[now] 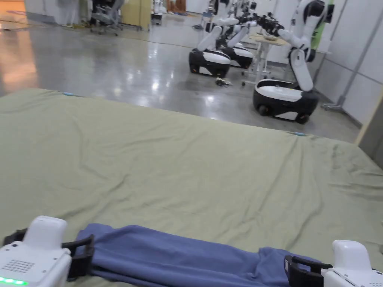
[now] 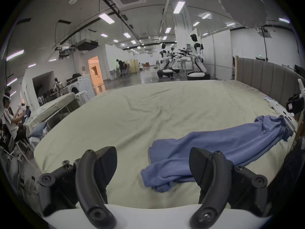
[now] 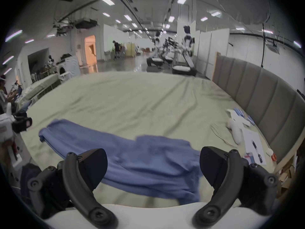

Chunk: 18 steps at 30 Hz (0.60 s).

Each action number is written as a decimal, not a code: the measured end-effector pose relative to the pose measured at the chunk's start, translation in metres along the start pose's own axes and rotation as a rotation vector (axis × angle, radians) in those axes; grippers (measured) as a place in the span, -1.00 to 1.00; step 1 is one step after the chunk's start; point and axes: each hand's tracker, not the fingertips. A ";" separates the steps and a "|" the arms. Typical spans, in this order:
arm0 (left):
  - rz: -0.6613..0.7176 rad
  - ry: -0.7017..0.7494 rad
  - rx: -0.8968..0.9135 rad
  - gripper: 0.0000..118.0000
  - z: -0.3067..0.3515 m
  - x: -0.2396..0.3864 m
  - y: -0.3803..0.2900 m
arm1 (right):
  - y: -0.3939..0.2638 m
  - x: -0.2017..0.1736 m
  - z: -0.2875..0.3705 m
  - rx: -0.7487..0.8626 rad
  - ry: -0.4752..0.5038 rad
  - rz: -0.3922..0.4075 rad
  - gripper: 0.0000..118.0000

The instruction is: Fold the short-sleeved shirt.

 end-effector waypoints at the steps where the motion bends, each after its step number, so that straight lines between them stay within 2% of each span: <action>1: 0.022 -0.007 -0.039 0.49 -0.002 0.003 -0.001 | 0.003 -0.011 -0.003 0.011 0.031 -0.006 0.80; 2: 0.038 -0.035 -0.059 0.43 -0.007 -0.001 -0.004 | 0.004 -0.021 -0.007 0.037 0.070 -0.039 0.41; 3: 0.040 -0.043 -0.063 0.10 -0.011 -0.005 -0.007 | 0.005 -0.029 -0.010 0.046 0.086 -0.062 -0.37; 4: 0.039 -0.046 -0.070 -0.81 -0.012 -0.004 -0.007 | 0.004 -0.039 -0.014 0.038 0.066 -0.056 -0.99; 5: 0.041 -0.031 -0.079 -0.93 -0.014 -0.004 -0.007 | 0.003 -0.048 -0.019 0.035 0.040 -0.035 -0.99; 6: 0.056 -0.029 -0.080 -0.93 -0.014 -0.007 -0.006 | 0.006 -0.052 -0.016 0.050 0.033 -0.023 -0.99; 8: 0.124 -0.089 -0.105 -0.93 -0.015 -0.031 -0.001 | 0.008 -0.059 -0.017 0.028 0.088 -0.046 -0.99; 10: 0.127 -0.076 -0.105 -0.93 -0.019 -0.055 0.003 | 0.011 -0.065 -0.015 0.033 0.085 -0.035 -0.99; 12: 0.190 -0.095 -0.136 -0.92 -0.027 -0.077 0.003 | 0.008 -0.067 -0.017 0.029 0.082 -0.019 -0.99; 13: 0.214 -0.101 -0.149 -0.71 -0.033 -0.093 0.003 | 0.009 -0.068 -0.017 0.022 0.086 -0.018 -0.99; 14: 0.224 -0.136 -0.153 -0.71 -0.038 -0.101 0.001 | 0.010 -0.070 -0.017 0.016 0.087 -0.018 -0.99; 15: 0.247 -0.185 -0.152 -0.58 -0.042 -0.107 0.000 | 0.009 -0.071 -0.019 0.010 0.086 -0.017 -0.99; 16: 0.294 -0.246 -0.177 -0.29 -0.046 -0.119 -0.001 | 0.007 -0.074 -0.022 0.002 0.086 -0.016 -0.99; 17: 0.366 -0.312 -0.197 0.30 -0.052 -0.132 -0.003 | 0.009 -0.076 -0.023 -0.002 0.087 -0.016 -0.99; 18: 0.406 -0.366 -0.211 0.73 -0.056 -0.142 -0.005 | 0.010 -0.079 -0.023 -0.005 0.089 -0.016 -0.99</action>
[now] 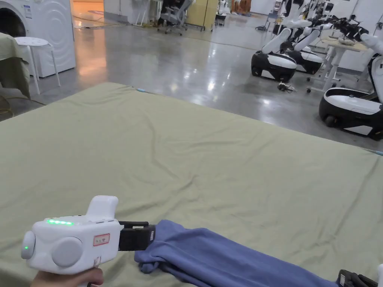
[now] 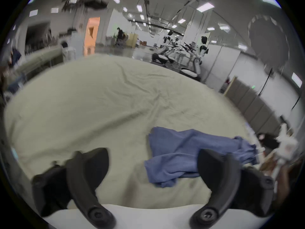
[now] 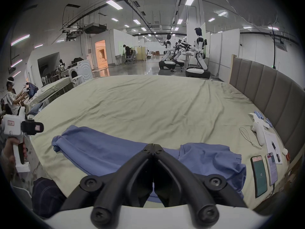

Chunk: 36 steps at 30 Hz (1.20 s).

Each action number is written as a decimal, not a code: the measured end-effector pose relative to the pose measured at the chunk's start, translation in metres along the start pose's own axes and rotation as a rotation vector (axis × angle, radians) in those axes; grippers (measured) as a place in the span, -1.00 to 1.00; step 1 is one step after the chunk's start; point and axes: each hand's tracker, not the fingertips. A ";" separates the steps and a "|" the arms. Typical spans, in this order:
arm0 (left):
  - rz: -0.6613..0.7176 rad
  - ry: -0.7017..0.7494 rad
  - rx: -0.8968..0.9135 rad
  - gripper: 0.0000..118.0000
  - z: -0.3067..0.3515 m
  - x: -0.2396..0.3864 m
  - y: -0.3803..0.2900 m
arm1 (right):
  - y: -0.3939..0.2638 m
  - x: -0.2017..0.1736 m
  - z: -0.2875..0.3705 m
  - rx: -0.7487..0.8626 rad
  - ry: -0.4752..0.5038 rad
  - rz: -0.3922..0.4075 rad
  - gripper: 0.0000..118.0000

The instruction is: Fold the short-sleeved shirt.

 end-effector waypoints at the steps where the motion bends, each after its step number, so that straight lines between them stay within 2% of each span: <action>1: 0.053 -0.089 -0.012 0.83 -0.006 -0.003 -0.002 | 0.002 -0.003 -0.001 -0.004 0.002 0.001 -0.99; 6: 0.372 -0.351 -0.207 0.83 -0.065 -0.058 -0.007 | -0.001 -0.022 -0.011 -0.013 0.018 0.005 -0.99; 8: 0.578 -0.468 -0.308 0.81 -0.102 -0.080 -0.026 | 0.002 -0.029 -0.014 -0.016 0.023 0.007 -0.99; 10: 0.728 -0.687 -0.204 0.81 -0.122 -0.091 -0.038 | 0.003 -0.033 -0.016 -0.020 0.025 0.011 -0.99; 11: 0.788 -0.752 -0.247 0.80 -0.137 -0.086 -0.037 | 0.005 -0.035 -0.017 -0.021 0.026 0.011 -0.99; 13: 0.690 -0.799 -0.294 0.79 -0.157 -0.066 -0.036 | 0.010 -0.037 -0.021 -0.023 0.029 0.009 -0.99; 14: 0.616 -0.800 -0.313 0.70 -0.162 -0.057 -0.034 | 0.010 -0.037 -0.022 -0.023 0.027 0.010 -0.99; 15: 0.532 -0.771 -0.337 0.40 -0.166 -0.047 -0.030 | 0.012 -0.039 -0.023 -0.023 0.024 0.013 -0.99; 16: 0.474 -0.664 -0.360 -0.64 -0.168 -0.040 -0.027 | 0.015 -0.040 -0.023 -0.023 0.023 0.013 -0.99; 17: 0.469 -0.503 -0.412 -0.89 -0.171 -0.037 -0.027 | 0.017 -0.041 -0.022 -0.021 0.022 0.012 -0.99; 18: 0.461 -0.308 -0.479 -0.89 -0.174 -0.036 -0.029 | 0.016 -0.040 -0.021 -0.016 0.023 0.010 -0.99; 19: 0.499 -0.495 -0.398 -0.89 -0.163 -0.033 -0.025 | 0.017 -0.040 -0.019 -0.012 0.025 0.011 -0.99; 21: 0.292 -0.291 -0.377 -0.89 -0.146 -0.005 -0.012 | 0.018 -0.041 -0.016 -0.005 0.025 0.015 -0.99; 22: 0.203 -0.258 -0.357 -0.89 -0.138 0.009 -0.007 | 0.016 -0.040 -0.014 -0.001 0.027 0.017 -0.99; 27: 0.052 -0.009 -0.277 -0.89 -0.093 0.030 0.019 | 0.016 -0.035 0.000 0.018 0.029 0.031 -0.99; 31: -0.082 0.246 -0.239 -0.89 -0.073 0.042 0.029 | 0.013 -0.030 0.010 0.040 0.040 0.023 -0.99; 34: -0.106 0.265 -0.191 -0.89 -0.059 0.078 0.030 | 0.009 -0.022 0.016 0.055 0.044 0.016 -0.99; 36: -0.184 0.244 -0.156 -0.89 -0.056 0.116 0.027 | 0.008 -0.017 0.020 0.062 0.044 0.007 -0.99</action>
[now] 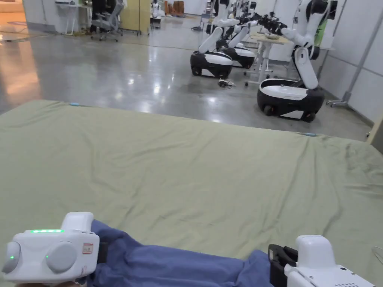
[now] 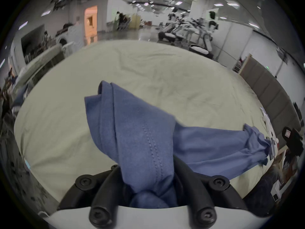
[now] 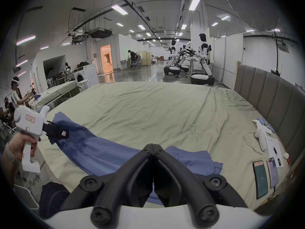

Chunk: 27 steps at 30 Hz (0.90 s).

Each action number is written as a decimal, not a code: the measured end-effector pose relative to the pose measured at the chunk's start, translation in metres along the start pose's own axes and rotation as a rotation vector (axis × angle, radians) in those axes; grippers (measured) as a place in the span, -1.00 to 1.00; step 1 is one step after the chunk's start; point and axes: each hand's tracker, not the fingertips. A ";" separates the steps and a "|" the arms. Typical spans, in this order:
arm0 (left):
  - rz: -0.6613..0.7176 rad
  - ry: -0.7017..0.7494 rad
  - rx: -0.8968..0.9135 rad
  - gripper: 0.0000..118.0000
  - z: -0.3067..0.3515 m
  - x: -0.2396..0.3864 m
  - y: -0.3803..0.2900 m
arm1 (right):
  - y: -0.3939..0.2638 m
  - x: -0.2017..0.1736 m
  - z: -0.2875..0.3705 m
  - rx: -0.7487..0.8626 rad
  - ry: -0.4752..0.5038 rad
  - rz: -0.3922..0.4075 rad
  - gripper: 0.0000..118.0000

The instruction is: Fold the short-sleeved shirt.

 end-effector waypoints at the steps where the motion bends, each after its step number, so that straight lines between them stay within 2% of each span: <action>1: -0.017 -0.030 0.000 -0.89 0.002 0.021 0.001 | -0.001 0.003 0.002 0.003 -0.005 -0.006 -0.99; 5: -0.092 -0.142 -0.051 -0.89 -0.021 0.110 -0.004 | -0.011 0.016 0.007 -0.003 -0.028 -0.005 -0.99; 8: -0.081 -0.288 -0.150 -0.89 -0.064 0.158 -0.019 | -0.018 0.032 0.009 -0.019 -0.031 -0.006 -0.99; 10: -0.064 -0.245 -0.237 -0.89 -0.098 0.171 -0.032 | -0.022 0.046 0.009 -0.038 -0.020 -0.031 -0.99; 11: -0.078 -0.207 -0.252 -0.88 -0.106 0.171 -0.036 | -0.023 0.052 0.009 -0.055 -0.012 -0.041 -0.99; 12: -0.079 -0.230 -0.213 -0.83 -0.106 0.166 -0.038 | -0.024 0.057 0.008 -0.072 0.001 -0.040 -0.99; 13: -0.074 -0.249 -0.190 -0.57 -0.095 0.161 -0.034 | -0.026 0.062 0.008 -0.073 0.009 -0.037 -0.99; 15: -0.066 -0.266 -0.115 0.19 -0.072 0.157 -0.027 | -0.027 0.067 0.006 -0.070 0.020 -0.041 -0.99; 16: -0.085 -0.255 0.012 0.41 -0.046 0.153 -0.025 | -0.026 0.070 0.003 -0.080 0.031 -0.051 -0.99; 17: -0.113 -0.254 0.120 0.42 -0.028 0.147 -0.025 | -0.026 0.070 0.002 -0.083 0.036 -0.057 -0.99; 19: -0.137 -0.224 0.227 0.42 0.007 0.129 -0.025 | -0.026 0.068 0.000 -0.080 0.047 -0.059 -0.99; 22: -0.114 -0.118 0.186 0.42 0.026 0.105 -0.024 | -0.027 0.062 -0.006 -0.081 0.059 -0.075 -0.99; 24: -0.076 -0.071 0.128 0.36 0.014 0.091 -0.022 | -0.026 0.057 -0.010 -0.083 0.072 -0.089 -0.99; 25: -0.047 -0.092 0.091 0.00 0.007 0.083 -0.023 | -0.026 0.054 -0.011 -0.085 0.074 -0.095 -0.99; 26: -0.015 -0.134 0.076 -0.63 0.000 0.079 -0.026 | -0.025 0.051 -0.011 -0.089 0.078 -0.100 -0.99; 27: 0.020 -0.121 0.066 -0.89 -0.005 0.078 -0.031 | -0.025 0.048 -0.011 -0.096 0.084 -0.102 -0.99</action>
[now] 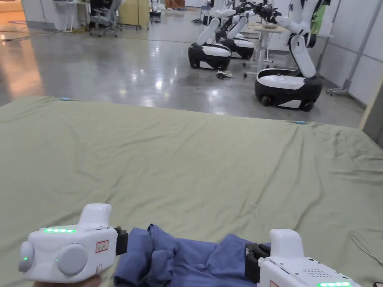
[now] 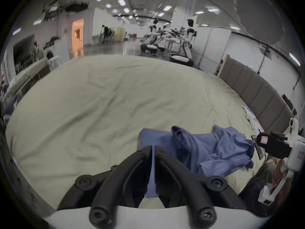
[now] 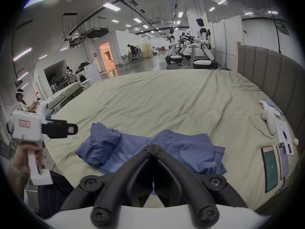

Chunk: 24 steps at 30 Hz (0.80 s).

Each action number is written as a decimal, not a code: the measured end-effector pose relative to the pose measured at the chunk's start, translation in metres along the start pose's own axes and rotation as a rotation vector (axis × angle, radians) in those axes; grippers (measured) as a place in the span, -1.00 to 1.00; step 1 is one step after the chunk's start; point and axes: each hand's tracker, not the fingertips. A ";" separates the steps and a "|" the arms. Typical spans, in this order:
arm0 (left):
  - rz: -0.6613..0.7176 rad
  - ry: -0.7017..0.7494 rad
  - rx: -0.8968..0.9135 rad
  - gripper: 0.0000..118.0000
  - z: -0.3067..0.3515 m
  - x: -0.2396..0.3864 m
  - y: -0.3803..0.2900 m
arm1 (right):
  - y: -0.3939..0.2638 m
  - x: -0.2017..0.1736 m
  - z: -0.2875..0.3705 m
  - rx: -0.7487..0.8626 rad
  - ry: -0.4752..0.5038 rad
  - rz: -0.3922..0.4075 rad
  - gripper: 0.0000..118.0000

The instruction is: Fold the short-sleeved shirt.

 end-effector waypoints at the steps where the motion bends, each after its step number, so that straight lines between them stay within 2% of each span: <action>1: -0.020 -0.006 -0.007 -0.89 -0.007 0.002 -0.001 | -0.001 -0.003 0.000 -0.001 0.000 -0.001 -0.99; 3: -0.023 0.035 -0.010 -0.89 -0.012 0.005 -0.005 | -0.002 -0.008 0.002 -0.003 -0.008 0.002 -0.99; 7: -0.029 -0.057 -0.044 -0.89 -0.031 0.020 -0.004 | -0.001 -0.008 0.004 -0.008 -0.022 -0.009 -0.99; 10: -0.088 -0.171 -0.144 -0.89 -0.058 0.052 -0.005 | 0.001 -0.003 0.008 -0.010 -0.033 -0.023 -0.99; 12: -0.073 -0.229 -0.221 -0.89 -0.080 0.075 -0.009 | 0.003 0.000 0.013 -0.001 -0.044 -0.023 -0.99; 14: -0.091 -0.230 -0.206 -0.89 -0.092 0.101 -0.012 | 0.004 0.005 0.017 0.002 -0.054 -0.021 -0.99; 17: -0.130 -0.343 -0.222 -0.89 -0.101 0.138 -0.018 | 0.006 0.015 0.021 -0.008 -0.067 -0.017 -0.99; 19: -0.153 -0.289 -0.239 -0.89 -0.107 0.146 -0.024 | 0.007 0.020 0.022 -0.015 -0.072 -0.010 -0.99; 22: -0.123 -0.272 -0.169 -0.89 -0.075 0.124 -0.022 | 0.006 0.023 0.024 -0.010 -0.082 0.014 -0.99; 24: -0.164 -0.280 -0.055 -0.89 -0.015 0.097 -0.017 | 0.003 0.024 0.026 -0.009 -0.083 0.032 -0.99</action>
